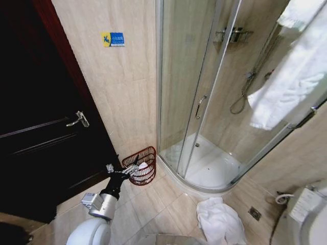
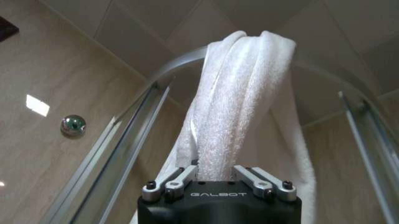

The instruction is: Discard the used towel into the hamper.

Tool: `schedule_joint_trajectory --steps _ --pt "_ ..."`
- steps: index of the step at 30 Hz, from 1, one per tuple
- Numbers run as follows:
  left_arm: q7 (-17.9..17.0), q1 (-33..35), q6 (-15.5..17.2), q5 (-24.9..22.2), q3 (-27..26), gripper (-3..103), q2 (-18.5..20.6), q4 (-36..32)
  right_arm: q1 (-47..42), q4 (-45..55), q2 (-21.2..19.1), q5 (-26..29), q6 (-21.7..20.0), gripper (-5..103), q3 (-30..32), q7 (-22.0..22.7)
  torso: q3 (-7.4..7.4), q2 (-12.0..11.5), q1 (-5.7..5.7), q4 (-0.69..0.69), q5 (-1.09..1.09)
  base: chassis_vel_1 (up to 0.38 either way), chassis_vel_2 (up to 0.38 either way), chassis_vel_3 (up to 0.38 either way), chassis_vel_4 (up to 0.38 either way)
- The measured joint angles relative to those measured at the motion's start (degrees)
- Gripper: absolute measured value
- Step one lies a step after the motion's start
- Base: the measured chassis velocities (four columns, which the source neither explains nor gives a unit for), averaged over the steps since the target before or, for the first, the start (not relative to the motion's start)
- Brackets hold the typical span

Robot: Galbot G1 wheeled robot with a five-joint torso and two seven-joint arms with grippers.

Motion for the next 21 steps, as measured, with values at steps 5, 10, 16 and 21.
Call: schedule_joint_trajectory --steps 5,10,16,21 --pt "0.0 0.0 0.0 0.0 0.0 100 0.0 0.0 -11.55 4.7 1.93 0.0 1.61 13 9.13 0.21 0.0 0.0 0.0 0.0 0.0 0.0 0.0 0.0 0.0" --pt "0.0 0.0 0.0 0.0 0.0 100 0.0 0.0 -15.66 7.28 4.44 -1.39 2.64 13 11.47 0.78 0.01 0.0 0.0 0.02 0.0 0.0 0.0 0.0 0.0" --pt "0.0 0.0 0.0 0.0 -0.01 100 0.0 0.0 -21.62 8.83 6.85 -3.96 4.21 13 14.97 0.58 0.01 0.0 0.01 0.01 0.01 0.0 0.0 0.0 0.0" --pt "0.0 0.0 0.0 0.0 0.0 100 0.01 0.0 -29.5 12.79 13.18 -9.42 7.8 13 18.94 -0.53 0.01 0.0 0.01 0.0 -0.01 0.0 0.0 0.0 0.0"
